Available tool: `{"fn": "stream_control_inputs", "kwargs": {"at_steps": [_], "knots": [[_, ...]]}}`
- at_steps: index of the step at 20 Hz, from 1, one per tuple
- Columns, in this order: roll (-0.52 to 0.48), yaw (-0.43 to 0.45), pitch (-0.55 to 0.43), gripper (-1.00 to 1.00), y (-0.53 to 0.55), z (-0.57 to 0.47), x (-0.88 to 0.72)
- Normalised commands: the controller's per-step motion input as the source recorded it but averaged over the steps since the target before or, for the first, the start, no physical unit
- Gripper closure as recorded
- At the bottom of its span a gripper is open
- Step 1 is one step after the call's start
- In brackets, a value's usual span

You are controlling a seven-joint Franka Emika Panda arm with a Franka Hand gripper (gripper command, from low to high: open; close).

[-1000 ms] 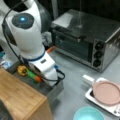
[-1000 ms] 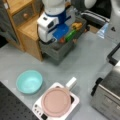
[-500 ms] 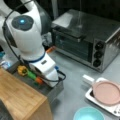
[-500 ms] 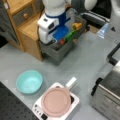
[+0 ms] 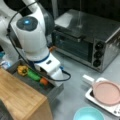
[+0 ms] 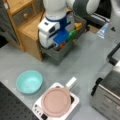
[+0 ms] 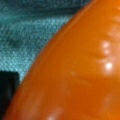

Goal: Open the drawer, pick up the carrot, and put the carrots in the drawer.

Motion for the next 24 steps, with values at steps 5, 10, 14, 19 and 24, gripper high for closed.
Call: {"fn": "stream_control_inputs", "kwargs": {"at_steps": [5,10,14,19,24], "knots": [[0.145,-0.023,-0.132,-1.0,-0.02,-0.09,-0.02],[0.129,-0.015,-0.11,-1.0,-0.06,-0.04,-0.09],[0.11,-0.024,-0.071,-1.0,-0.05,0.0,-0.15],[0.072,-0.067,-0.004,-1.0,-0.04,0.07,-0.28],[-0.006,-0.161,0.055,-1.0,0.02,0.15,-0.4]]}}
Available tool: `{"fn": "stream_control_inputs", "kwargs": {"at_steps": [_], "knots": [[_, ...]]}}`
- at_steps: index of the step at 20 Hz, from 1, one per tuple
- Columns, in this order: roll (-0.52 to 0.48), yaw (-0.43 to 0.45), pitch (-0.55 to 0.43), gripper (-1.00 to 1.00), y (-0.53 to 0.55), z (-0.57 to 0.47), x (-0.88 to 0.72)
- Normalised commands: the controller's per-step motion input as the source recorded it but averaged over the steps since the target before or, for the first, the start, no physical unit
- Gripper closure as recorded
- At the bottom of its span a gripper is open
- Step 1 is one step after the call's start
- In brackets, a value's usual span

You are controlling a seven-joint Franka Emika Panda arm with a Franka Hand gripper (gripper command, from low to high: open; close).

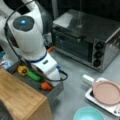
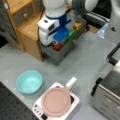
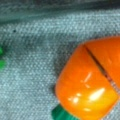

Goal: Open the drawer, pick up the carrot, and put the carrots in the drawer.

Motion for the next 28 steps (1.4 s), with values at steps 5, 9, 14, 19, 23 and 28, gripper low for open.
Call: {"fn": "stream_control_inputs", "kwargs": {"at_steps": [5,9,14,19,23,28], "knots": [[-0.092,-0.205,0.099,-1.0,0.12,0.11,-0.36],[-0.133,-0.313,0.26,-1.0,0.21,0.17,-0.36],[-0.104,-0.528,0.249,-1.0,0.33,0.12,-0.32],[-0.112,-0.563,0.011,-1.0,0.49,0.01,-0.31],[-0.107,-0.397,-0.18,-1.0,0.5,-0.09,-0.31],[-0.084,-0.325,-0.298,-1.0,0.33,-0.12,-0.26]]}}
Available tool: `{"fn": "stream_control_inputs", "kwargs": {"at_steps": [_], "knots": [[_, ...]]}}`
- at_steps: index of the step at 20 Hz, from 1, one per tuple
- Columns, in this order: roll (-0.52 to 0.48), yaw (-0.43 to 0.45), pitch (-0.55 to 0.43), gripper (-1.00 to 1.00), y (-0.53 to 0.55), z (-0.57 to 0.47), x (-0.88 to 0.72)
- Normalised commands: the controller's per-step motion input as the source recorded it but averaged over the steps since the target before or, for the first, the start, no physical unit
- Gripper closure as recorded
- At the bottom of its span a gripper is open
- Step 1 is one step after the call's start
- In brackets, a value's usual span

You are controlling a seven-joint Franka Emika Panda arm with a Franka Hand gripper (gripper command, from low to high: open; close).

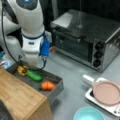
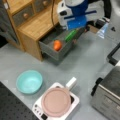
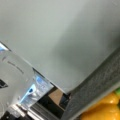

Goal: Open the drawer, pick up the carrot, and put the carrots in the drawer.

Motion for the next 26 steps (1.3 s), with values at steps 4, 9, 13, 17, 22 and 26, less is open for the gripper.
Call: {"fn": "stream_control_inputs", "kwargs": {"at_steps": [4,9,13,17,22,26], "knots": [[-0.032,-0.252,-0.319,-1.0,0.25,-0.14,-0.23],[0.002,-0.148,-0.256,-1.0,0.19,-0.1,-0.2],[0.017,-0.122,-0.211,-1.0,0.18,-0.08,-0.16],[0.018,-0.163,-0.222,-1.0,0.22,-0.11,-0.14],[0.017,-0.162,-0.217,-1.0,0.24,-0.11,-0.15],[-0.007,-0.286,-0.278,-1.0,0.25,-0.11,-0.15]]}}
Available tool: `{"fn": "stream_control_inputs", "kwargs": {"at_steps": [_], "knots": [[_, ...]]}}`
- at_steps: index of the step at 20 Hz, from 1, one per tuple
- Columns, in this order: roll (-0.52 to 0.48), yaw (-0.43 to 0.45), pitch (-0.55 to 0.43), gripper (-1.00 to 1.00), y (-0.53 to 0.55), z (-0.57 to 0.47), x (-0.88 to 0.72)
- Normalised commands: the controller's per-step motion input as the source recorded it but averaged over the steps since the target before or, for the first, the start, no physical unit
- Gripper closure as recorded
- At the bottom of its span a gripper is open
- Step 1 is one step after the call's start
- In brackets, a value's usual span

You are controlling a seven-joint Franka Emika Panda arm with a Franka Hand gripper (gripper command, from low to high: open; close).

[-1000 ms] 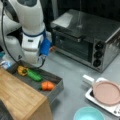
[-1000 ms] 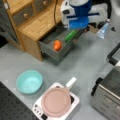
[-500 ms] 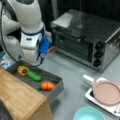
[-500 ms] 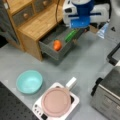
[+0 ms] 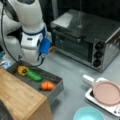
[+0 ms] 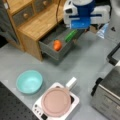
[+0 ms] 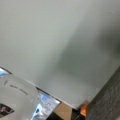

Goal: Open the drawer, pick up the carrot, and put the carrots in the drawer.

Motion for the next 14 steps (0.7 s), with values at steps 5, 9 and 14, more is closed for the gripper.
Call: {"fn": "stream_control_inputs", "kwargs": {"at_steps": [5,9,14], "knots": [[-0.013,-0.571,-0.327,-1.0,0.3,-0.17,-0.11],[-0.014,-0.379,-0.283,-1.0,0.3,-0.21,-0.11],[-0.026,-0.225,-0.25,-1.0,0.27,-0.2,-0.06]]}}
